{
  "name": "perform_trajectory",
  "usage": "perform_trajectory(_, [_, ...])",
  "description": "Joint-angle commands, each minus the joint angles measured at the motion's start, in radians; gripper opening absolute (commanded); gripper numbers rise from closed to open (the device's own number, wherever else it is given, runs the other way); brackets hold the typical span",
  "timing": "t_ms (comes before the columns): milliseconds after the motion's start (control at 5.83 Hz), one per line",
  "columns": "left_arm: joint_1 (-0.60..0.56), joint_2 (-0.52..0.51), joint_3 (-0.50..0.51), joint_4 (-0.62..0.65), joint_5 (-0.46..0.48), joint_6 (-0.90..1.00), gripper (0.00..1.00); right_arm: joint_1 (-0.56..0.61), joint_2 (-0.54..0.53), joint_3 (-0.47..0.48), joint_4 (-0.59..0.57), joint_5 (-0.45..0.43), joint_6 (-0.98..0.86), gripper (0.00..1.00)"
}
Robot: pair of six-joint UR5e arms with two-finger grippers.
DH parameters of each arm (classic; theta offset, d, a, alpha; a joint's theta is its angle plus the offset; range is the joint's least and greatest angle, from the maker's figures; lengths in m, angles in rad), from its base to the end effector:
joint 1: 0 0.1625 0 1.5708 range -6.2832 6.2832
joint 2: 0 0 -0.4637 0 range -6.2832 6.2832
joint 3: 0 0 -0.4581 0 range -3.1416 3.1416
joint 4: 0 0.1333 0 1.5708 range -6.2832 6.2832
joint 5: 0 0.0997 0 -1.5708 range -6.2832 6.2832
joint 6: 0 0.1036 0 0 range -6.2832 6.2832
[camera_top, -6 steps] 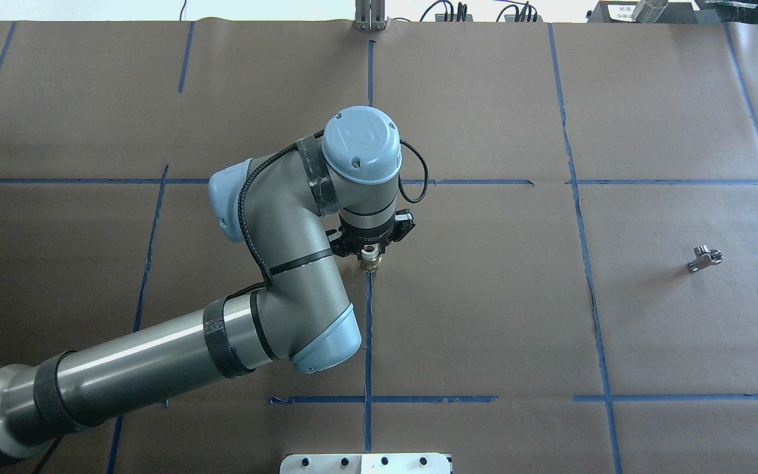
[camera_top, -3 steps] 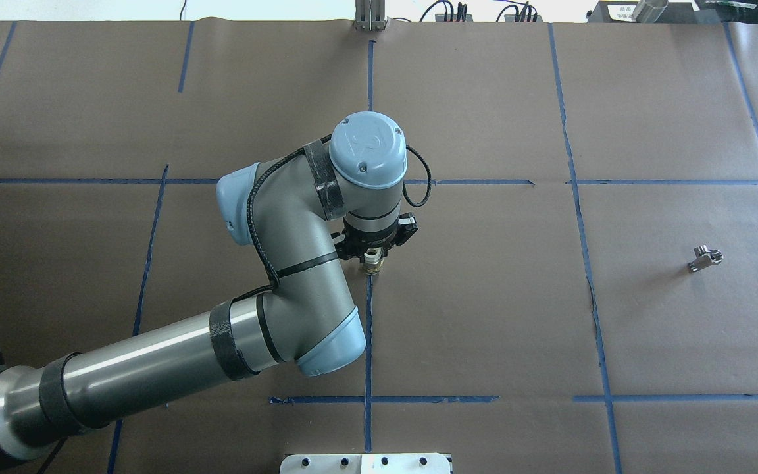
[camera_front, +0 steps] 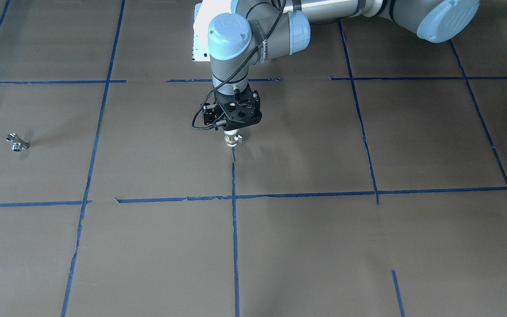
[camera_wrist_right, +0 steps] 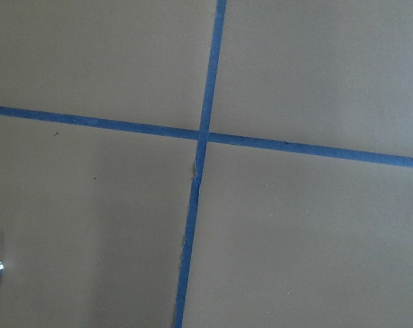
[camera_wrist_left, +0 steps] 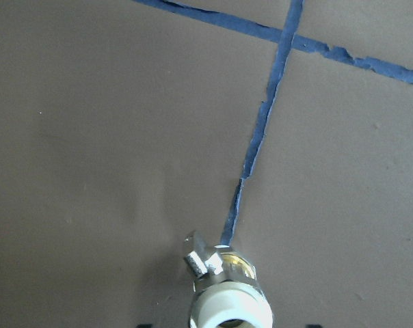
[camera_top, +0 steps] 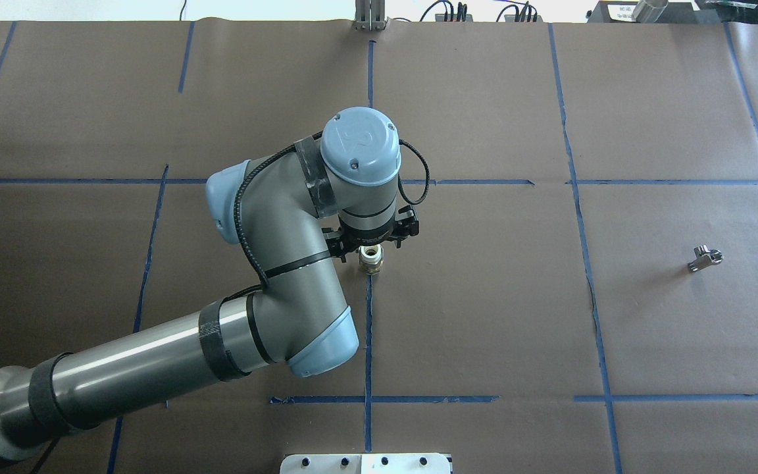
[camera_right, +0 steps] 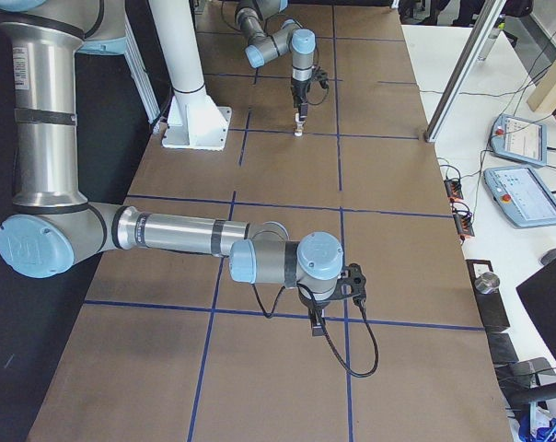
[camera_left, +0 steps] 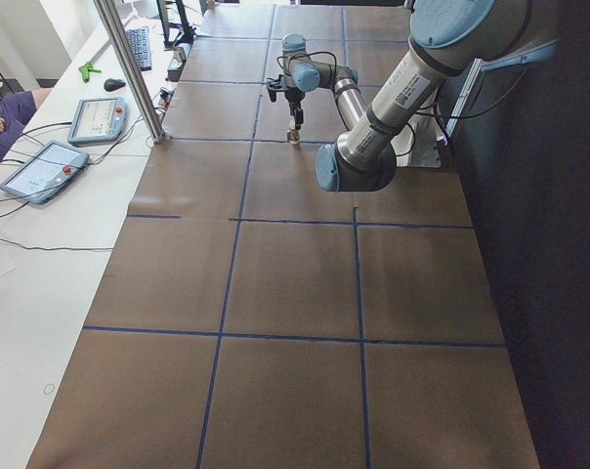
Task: Assemble PPR valve and pipe with both arms
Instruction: 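Set the fitting upright, open the left gripper and withdraw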
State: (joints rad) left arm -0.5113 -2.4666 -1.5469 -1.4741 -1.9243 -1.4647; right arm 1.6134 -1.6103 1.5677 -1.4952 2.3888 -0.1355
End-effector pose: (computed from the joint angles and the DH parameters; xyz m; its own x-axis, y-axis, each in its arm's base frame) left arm 0.6465 -0.4745 0.1012 0.6457 -0.2483 -0.7221 0.1804 0.9685 -0.1718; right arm 0.0807 -0.5384 0.7128 0.6836 -0.1299 0.7182 0.0502 0.9901 0.1312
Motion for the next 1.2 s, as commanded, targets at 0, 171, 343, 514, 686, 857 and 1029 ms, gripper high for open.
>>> perform_trajectory(0, [-0.057,0.175,-0.199,0.033,-0.036,0.158,1.00,-0.010,0.001,0.000,0.001,0.000,-0.001,1.00])
perform_trajectory(171, [-0.143,0.295,-0.282,0.040,-0.089,0.378,1.00,-0.016,0.003,0.003,0.004,-0.002,-0.003,1.00])
perform_trajectory(343, [-0.239,0.392,-0.317,0.038,-0.134,0.596,1.00,-0.029,0.003,0.003,0.019,-0.002,-0.003,1.00])
perform_trajectory(514, [-0.360,0.502,-0.331,0.034,-0.194,0.803,1.00,-0.036,0.003,0.002,0.053,-0.002,0.000,1.00])
perform_trajectory(686, [-0.510,0.623,-0.329,0.026,-0.243,1.056,1.00,-0.044,0.004,0.003,0.055,0.000,0.002,1.00])
perform_trajectory(857, [-0.693,0.752,-0.312,0.025,-0.315,1.316,1.00,-0.055,0.013,0.011,0.056,0.000,0.032,1.00])
perform_trajectory(1029, [-0.848,0.870,-0.290,0.025,-0.367,1.532,1.00,-0.082,0.013,0.026,0.097,-0.002,0.101,1.00])
